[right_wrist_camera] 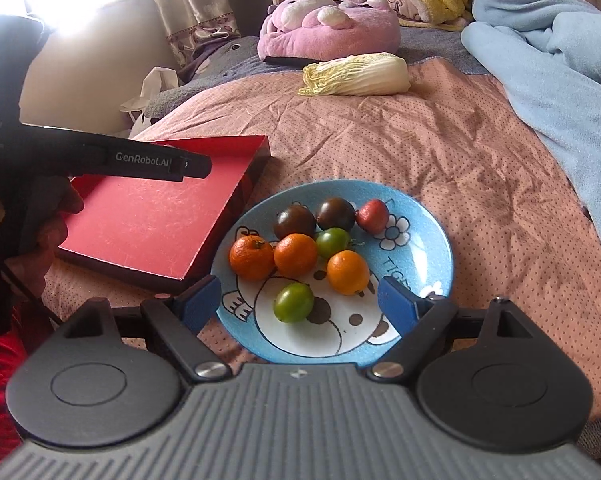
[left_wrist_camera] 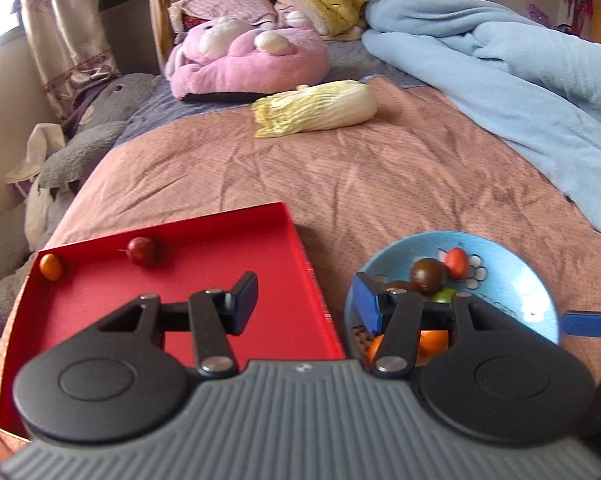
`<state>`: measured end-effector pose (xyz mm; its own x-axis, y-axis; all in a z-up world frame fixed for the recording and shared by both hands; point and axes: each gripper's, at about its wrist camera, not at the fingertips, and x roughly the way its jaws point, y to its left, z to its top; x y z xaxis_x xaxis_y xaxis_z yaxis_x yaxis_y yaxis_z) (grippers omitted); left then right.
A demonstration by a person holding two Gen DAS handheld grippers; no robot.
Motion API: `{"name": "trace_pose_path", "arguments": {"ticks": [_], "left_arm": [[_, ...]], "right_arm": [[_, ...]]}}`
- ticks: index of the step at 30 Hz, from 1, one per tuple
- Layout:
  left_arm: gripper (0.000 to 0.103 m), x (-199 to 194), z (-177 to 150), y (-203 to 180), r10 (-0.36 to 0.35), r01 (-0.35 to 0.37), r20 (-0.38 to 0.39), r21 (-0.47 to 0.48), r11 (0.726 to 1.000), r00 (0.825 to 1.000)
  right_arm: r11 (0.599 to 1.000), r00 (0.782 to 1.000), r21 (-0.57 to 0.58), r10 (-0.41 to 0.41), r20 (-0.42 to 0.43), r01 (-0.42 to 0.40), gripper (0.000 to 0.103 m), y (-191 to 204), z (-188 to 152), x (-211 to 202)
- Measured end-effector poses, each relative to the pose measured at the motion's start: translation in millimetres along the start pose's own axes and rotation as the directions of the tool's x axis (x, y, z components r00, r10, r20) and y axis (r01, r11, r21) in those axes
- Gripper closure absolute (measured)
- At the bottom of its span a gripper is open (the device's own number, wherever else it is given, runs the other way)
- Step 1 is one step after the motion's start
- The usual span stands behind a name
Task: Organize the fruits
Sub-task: 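Carry the tangerine onto the tiger plate and open the left tool, then move both open tools back over the red tray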
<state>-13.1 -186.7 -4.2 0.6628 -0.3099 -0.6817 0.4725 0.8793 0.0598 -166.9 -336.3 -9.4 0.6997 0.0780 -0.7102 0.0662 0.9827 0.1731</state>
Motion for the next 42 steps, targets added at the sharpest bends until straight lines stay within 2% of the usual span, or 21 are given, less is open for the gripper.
{"name": "trace_pose_path", "arguments": {"ticks": [8,15,20,23,29,33,35,42], "left_arm": [[0.048,16,-4,74,0.141,-0.145,-0.043,-0.114,0.983,0.989],[0.048,21,-13,138,0.214,-0.223,-0.07,-0.188,0.956,0.974],[0.048,19,-26,187,0.241,-0.258,-0.1,-0.228,0.939,0.965],[0.048,19,-33,208,0.243,-0.264,-0.112,-0.256,0.93,0.964],[0.048,27,-38,226,0.227,-0.251,-0.117,-0.274,0.928,0.967],[0.048,40,-34,236,0.217,-0.242,-0.117,-0.273,0.931,0.969],[0.048,47,-30,239,0.208,-0.232,-0.118,-0.268,0.935,0.971],[0.048,57,-26,252,0.173,-0.201,-0.121,-0.279,0.939,0.977]], "right_arm": [[0.997,0.998,-0.053,0.061,0.001,-0.061,0.015,38,24,23],[0.989,0.994,-0.097,0.112,0.001,-0.111,0.015,73,45,48],[0.983,0.99,-0.119,0.144,0.01,-0.142,0.015,95,67,75],[0.979,0.987,-0.129,0.163,0.017,-0.159,0.015,110,83,96],[0.972,0.982,-0.142,0.188,0.008,-0.185,0.017,145,117,150],[0.973,0.983,-0.144,0.182,-0.011,-0.182,0.026,163,127,184],[0.974,0.984,-0.138,0.179,-0.025,-0.18,0.036,168,130,201],[0.978,0.987,-0.133,0.152,-0.057,-0.159,0.044,191,138,253]]}}
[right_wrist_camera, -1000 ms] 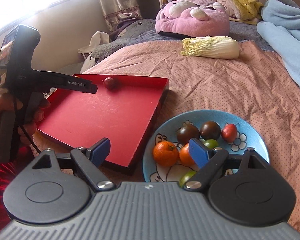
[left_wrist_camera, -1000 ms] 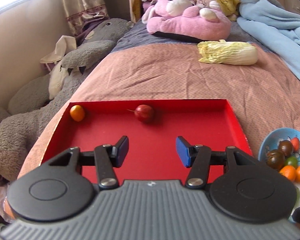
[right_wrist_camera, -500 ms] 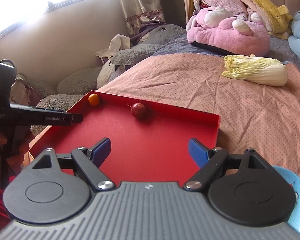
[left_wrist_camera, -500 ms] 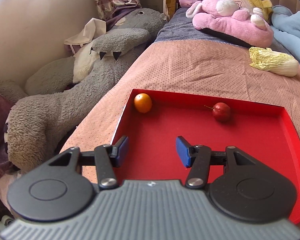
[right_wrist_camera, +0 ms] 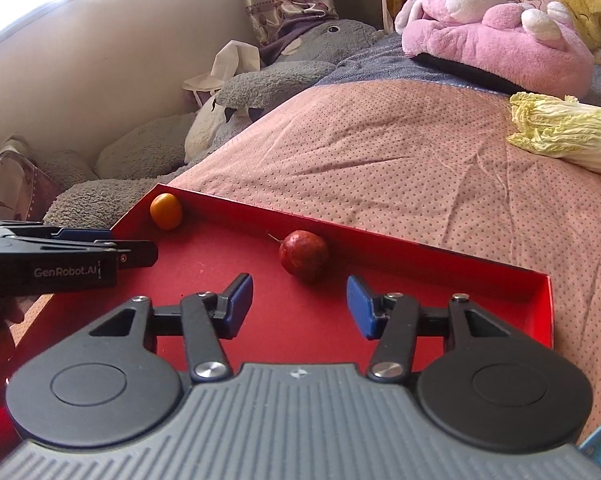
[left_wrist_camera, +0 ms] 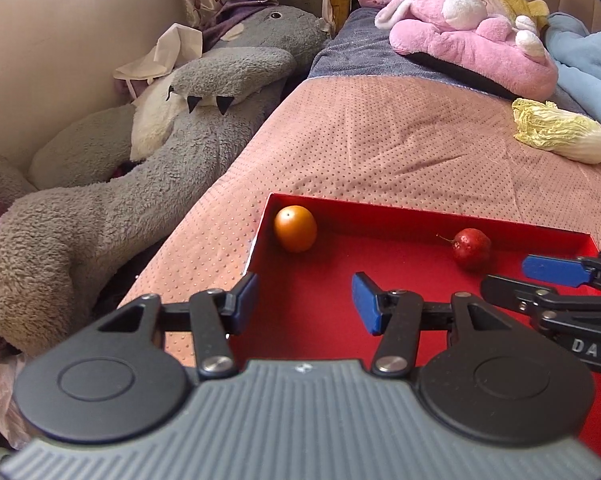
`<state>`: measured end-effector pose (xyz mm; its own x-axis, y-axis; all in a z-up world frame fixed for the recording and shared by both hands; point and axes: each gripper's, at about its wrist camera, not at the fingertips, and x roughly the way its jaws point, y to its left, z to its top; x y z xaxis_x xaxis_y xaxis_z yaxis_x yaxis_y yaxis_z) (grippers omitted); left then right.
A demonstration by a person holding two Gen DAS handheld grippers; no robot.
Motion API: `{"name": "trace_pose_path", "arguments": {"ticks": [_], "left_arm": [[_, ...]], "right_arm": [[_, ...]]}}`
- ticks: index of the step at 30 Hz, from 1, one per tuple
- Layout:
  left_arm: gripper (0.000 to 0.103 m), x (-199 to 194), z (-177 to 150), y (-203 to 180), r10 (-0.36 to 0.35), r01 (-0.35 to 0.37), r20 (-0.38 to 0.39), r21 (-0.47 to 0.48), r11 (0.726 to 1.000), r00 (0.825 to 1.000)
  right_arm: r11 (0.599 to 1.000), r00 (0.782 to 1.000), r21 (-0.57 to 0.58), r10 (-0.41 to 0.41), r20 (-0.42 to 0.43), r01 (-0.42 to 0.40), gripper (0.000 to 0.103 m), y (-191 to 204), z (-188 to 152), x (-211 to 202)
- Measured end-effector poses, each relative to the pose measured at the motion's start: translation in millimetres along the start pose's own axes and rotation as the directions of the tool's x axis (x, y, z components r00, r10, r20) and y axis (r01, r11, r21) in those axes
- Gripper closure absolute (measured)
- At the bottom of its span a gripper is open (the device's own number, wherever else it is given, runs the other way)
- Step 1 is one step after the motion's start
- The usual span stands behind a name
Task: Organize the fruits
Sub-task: 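Move both open tools back over the red tray, then grasp the last red plum-like fruit with the right tool, then grasp the small orange in the tray with the left tool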
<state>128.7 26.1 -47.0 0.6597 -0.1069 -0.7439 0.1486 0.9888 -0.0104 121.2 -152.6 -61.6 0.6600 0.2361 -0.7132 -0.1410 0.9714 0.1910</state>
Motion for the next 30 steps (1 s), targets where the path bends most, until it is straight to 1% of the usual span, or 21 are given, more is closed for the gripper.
{"name": "trace_pose_path", "arguments": {"ticks": [3,4,7,9,13,15,21,22,23,25,27,30], "left_arm": [[0.048,3,2,3,-0.016,0.016,0.0,-0.005,1.0,1.0],[0.048,4,3,4,-0.022,0.022,0.0,-0.01,1.0,1.0],[0.048,8,6,4,-0.031,0.031,0.0,-0.01,0.999,1.0],[0.048,12,7,4,-0.032,0.032,-0.005,-0.006,0.999,0.999],[0.048,22,13,3,-0.037,0.037,-0.012,-0.013,0.999,0.999],[0.048,28,16,3,-0.04,0.04,-0.016,-0.019,0.999,0.999],[0.05,40,24,1,-0.047,0.047,0.002,0.005,0.999,0.999],[0.064,40,24,0,-0.047,0.047,0.003,0.008,0.999,0.999],[0.072,41,26,-1,-0.076,0.076,-0.004,0.005,0.997,0.997],[0.07,39,24,-4,-0.117,0.117,-0.015,0.002,0.993,0.993],[0.069,40,22,-11,-0.091,0.091,-0.017,0.037,0.995,0.996],[0.068,47,21,-16,-0.085,0.087,-0.04,0.047,0.995,0.996]], "right_arm": [[1.0,1.0,-0.001,-0.027,-0.014,0.027,0.046,5,8,18],[0.999,0.999,-0.001,-0.037,-0.02,0.037,0.048,6,10,24],[0.997,0.996,-0.001,-0.073,-0.042,0.073,0.057,6,12,39],[0.996,0.995,-0.017,-0.093,-0.03,0.093,0.065,5,11,42],[0.997,0.997,0.002,-0.08,-0.02,0.08,0.066,-6,6,32],[0.998,0.998,0.033,-0.055,-0.014,0.055,0.066,-13,1,20],[0.998,1.0,0.056,-0.011,0.022,0.01,0.066,-21,-20,-24],[0.998,1.0,0.061,-0.009,0.026,0.007,0.066,-23,-23,-29],[0.998,1.0,0.069,-0.005,0.027,0.003,0.066,-25,-27,-34],[0.997,1.0,0.079,0.002,0.028,-0.004,0.066,-28,-31,-41],[0.997,1.0,0.083,0.007,0.027,-0.009,0.066,-29,-34,-45],[0.996,1.0,0.083,0.012,0.028,-0.015,0.066,-30,-37,-49]]}}
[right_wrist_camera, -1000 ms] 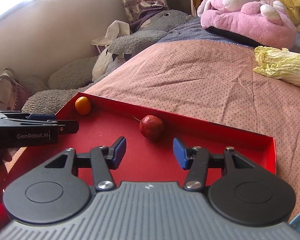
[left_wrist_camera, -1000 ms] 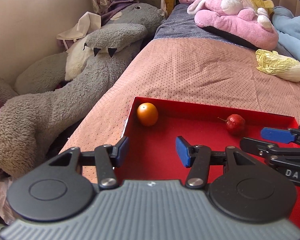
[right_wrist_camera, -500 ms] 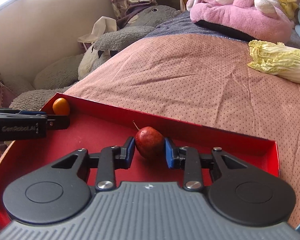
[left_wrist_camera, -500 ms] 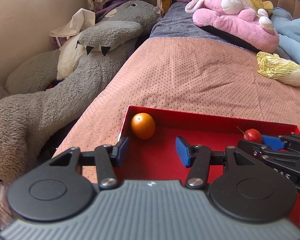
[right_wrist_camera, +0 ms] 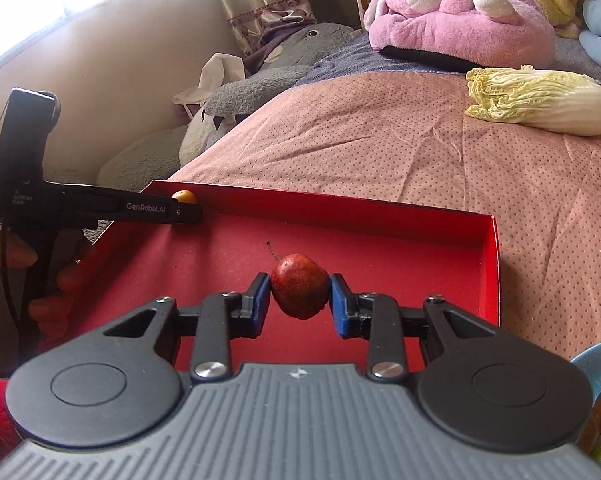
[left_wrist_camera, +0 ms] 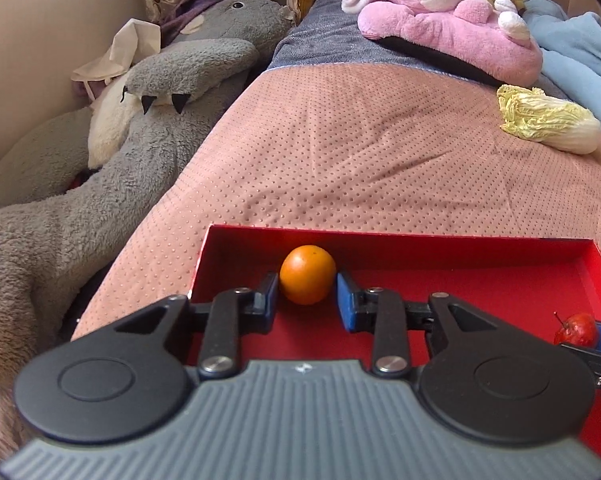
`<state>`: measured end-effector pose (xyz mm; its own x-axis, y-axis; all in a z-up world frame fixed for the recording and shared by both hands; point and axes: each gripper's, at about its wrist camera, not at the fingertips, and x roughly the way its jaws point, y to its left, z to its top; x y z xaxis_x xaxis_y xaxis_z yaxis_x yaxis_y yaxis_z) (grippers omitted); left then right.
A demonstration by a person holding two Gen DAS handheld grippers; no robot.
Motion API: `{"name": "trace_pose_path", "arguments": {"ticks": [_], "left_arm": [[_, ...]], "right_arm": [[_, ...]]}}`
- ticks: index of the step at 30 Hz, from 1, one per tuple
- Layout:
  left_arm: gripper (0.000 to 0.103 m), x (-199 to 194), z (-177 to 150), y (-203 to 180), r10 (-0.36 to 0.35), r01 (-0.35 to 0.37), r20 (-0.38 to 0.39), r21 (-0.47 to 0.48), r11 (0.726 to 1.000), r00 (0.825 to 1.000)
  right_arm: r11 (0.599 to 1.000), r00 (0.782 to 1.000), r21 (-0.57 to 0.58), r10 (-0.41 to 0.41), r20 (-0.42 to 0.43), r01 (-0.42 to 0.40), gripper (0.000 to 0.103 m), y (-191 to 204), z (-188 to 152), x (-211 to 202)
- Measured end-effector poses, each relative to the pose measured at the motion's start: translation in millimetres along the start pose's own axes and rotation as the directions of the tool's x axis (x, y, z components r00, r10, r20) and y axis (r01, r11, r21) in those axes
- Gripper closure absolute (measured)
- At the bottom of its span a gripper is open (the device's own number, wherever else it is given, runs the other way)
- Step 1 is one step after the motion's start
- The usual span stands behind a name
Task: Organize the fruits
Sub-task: 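Grasp the small orange in the tray with the left tool, then place the red fruit on the tiger plate with the right tool while the left tool carries the orange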
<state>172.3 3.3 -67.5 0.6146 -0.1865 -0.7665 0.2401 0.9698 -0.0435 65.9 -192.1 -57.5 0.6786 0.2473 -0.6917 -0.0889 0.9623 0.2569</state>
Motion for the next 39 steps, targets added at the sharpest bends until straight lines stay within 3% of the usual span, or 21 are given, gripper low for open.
{"name": "trace_pose_path", "arguments": {"ticks": [12,20,28,39], "left_arm": [[0.069,0,2,-19,0.062,-0.062,0.004,0.037,0.997,0.998],[0.069,-29,-3,-57,0.064,-0.065,0.033,0.011,0.998,0.997],[0.069,-62,-27,-91,0.069,-0.073,0.063,0.055,0.996,0.996],[0.069,-96,-56,-98,0.072,-0.07,0.06,-0.033,0.997,0.996]], "right_arm": [[1.0,1.0,0.0,0.004,0.013,-0.004,0.066,-6,-7,-23],[1.0,1.0,-0.013,-0.001,0.003,0.001,0.066,-6,-27,-56],[1.0,1.0,-0.031,-0.005,0.015,0.006,0.066,-3,-40,-94],[0.998,0.999,-0.068,0.002,0.036,0.001,0.066,8,-50,-131]]}}
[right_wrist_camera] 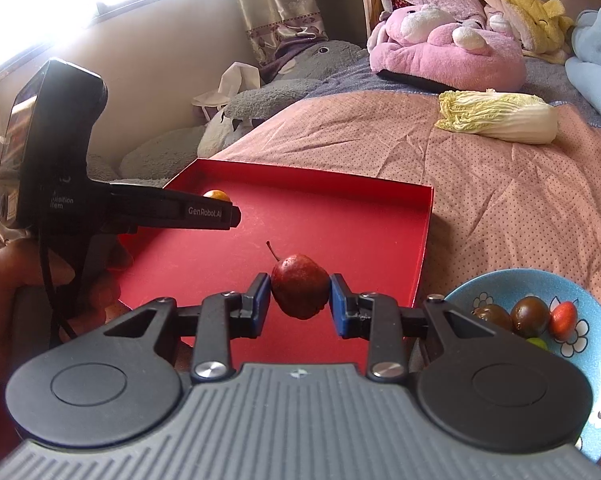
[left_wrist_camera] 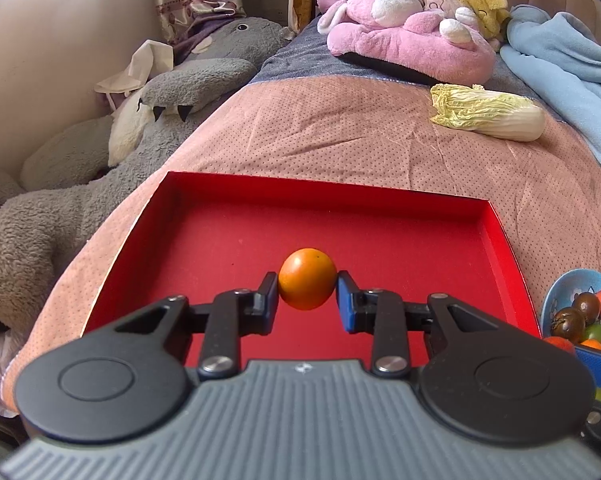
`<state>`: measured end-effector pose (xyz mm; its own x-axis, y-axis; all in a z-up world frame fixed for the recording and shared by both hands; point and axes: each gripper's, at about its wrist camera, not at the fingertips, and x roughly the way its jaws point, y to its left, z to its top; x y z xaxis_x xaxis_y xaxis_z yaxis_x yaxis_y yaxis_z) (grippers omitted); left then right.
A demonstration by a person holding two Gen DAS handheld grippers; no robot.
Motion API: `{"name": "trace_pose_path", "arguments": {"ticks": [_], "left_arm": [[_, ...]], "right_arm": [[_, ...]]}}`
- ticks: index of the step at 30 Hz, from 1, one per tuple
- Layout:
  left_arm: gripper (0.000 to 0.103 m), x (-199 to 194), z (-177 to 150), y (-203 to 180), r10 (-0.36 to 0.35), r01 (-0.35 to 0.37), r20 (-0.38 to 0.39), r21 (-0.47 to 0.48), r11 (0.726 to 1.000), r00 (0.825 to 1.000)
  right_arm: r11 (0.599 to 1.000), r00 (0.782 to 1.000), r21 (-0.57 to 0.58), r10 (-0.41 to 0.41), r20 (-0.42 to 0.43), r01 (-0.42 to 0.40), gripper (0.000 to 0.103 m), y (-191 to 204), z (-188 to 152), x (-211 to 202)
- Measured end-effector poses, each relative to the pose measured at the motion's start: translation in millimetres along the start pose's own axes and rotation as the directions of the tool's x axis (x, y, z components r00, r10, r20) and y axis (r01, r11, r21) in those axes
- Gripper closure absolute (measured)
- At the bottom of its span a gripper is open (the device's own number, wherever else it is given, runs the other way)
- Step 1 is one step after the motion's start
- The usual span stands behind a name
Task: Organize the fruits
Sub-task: 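Place the red fruit on the tiger plate with the right tool while the left tool carries the orange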
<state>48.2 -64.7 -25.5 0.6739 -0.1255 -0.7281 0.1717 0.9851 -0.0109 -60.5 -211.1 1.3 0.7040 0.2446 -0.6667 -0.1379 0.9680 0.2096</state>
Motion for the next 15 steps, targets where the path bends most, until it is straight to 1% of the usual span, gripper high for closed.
{"name": "trace_pose_path", "arguments": {"ticks": [5,8,15], "left_arm": [[0.069,-7,-4,-8,0.002,-0.002,0.006,-0.009,1.0,1.0],[0.069,-9,-5,-18,0.01,-0.01,0.011,0.011,1.0,1.0],[0.069,-19,-6,-36,-0.007,0.007,0.027,0.022,1.0,1.0]], "right_arm": [[1.0,1.0,-0.012,-0.002,0.023,0.002,0.066,-1,5,-18],[1.0,0.999,-0.011,-0.003,0.038,0.004,0.066,-4,6,-29],[1.0,0.998,0.006,-0.009,0.054,0.009,0.066,-16,3,-48]]}}
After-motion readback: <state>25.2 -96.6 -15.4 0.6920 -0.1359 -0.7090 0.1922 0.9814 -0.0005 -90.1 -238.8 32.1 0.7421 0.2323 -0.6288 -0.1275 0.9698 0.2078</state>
